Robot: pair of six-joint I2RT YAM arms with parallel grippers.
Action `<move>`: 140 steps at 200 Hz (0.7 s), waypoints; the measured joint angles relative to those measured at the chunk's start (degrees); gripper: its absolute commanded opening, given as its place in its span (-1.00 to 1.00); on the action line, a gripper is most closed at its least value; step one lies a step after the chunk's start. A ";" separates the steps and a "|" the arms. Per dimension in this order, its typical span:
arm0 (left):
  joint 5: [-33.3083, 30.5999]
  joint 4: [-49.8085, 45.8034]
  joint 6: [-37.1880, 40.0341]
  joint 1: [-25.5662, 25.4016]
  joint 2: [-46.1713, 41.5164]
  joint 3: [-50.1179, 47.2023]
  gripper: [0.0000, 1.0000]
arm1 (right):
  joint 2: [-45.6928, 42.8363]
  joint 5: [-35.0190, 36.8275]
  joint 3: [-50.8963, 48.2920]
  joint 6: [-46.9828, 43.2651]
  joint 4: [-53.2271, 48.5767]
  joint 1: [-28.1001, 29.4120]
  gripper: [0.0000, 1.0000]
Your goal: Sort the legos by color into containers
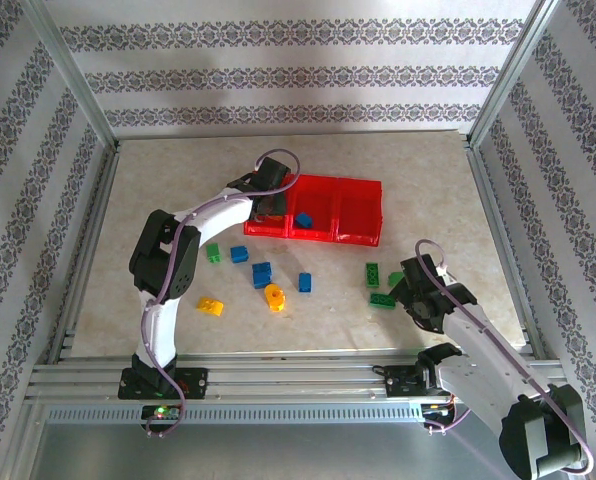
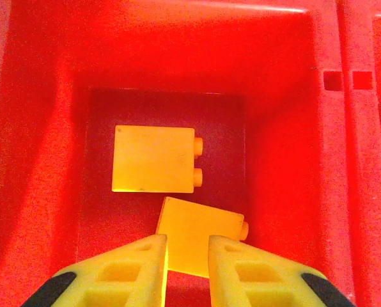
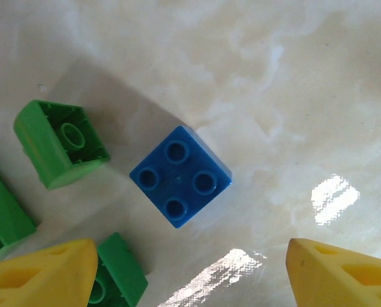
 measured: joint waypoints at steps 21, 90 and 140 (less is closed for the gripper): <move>-0.35 0.02 -0.02 0.00 -0.72 -0.72 -0.46 | 0.02 0.31 -0.61 0.83 -0.15 0.00 0.48; -2.45 0.37 -1.29 0.02 -11.54 -8.76 0.08 | 0.02 0.09 -2.14 0.94 1.64 -2.89 0.42; -2.89 2.32 -2.10 0.02 -18.75 -14.80 0.27 | 1.09 -0.68 -2.86 0.74 4.96 -4.24 0.29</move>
